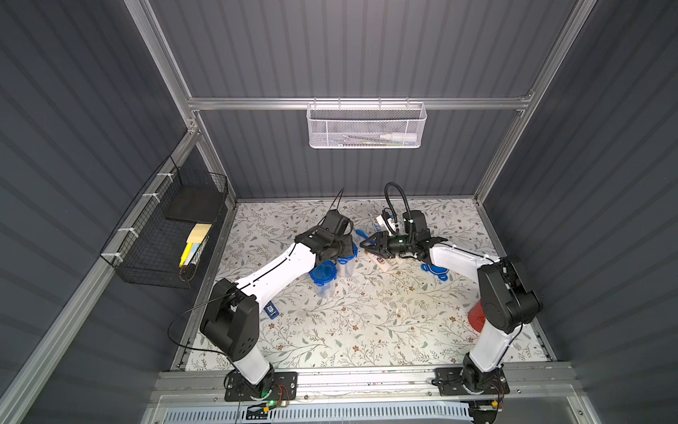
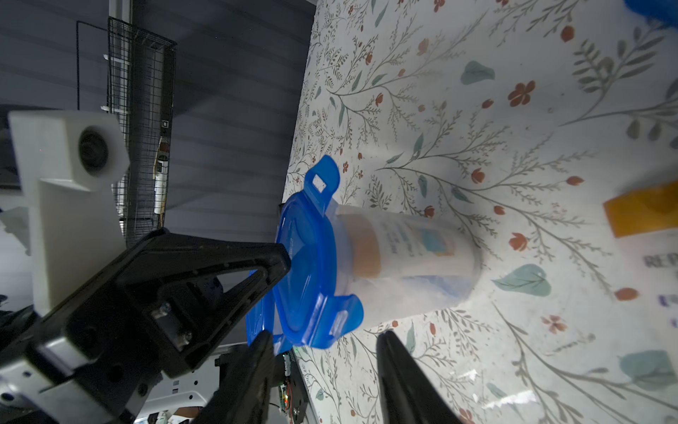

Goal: Take out toiletry kits
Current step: Unfasten the latch on the container.

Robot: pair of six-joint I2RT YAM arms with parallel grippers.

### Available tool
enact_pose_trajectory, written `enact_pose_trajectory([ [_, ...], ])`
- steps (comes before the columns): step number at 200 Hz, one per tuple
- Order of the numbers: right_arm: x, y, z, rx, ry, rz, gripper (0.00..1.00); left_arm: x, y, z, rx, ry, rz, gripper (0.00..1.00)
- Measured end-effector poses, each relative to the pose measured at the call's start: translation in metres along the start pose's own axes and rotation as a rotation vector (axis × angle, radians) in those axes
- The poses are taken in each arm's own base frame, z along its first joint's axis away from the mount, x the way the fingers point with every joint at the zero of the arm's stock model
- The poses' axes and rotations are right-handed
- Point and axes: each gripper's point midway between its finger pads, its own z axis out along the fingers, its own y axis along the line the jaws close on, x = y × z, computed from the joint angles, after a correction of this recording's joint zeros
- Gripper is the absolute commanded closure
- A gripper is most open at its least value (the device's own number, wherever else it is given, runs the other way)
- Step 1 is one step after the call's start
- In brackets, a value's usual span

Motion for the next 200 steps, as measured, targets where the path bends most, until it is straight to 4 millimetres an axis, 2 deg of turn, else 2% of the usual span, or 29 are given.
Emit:
enact_pose_trajectory([
  [37,0.011,-0.013,0.016,-0.036,0.036,0.065,0.50,-0.001,-0.003,0.003,0.023,-0.014,-0.010,1.00],
  [86,0.007,-0.001,0.020,-0.098,0.035,0.065,0.47,-0.001,-0.007,0.006,0.053,-0.026,-0.026,1.00],
  [121,0.005,0.008,0.022,-0.133,0.031,0.059,0.40,0.000,-0.009,0.007,0.076,-0.037,-0.041,1.00],
  [200,0.008,0.007,0.027,-0.159,0.027,0.082,0.37,0.001,-0.010,0.006,0.097,-0.047,-0.057,1.00],
])
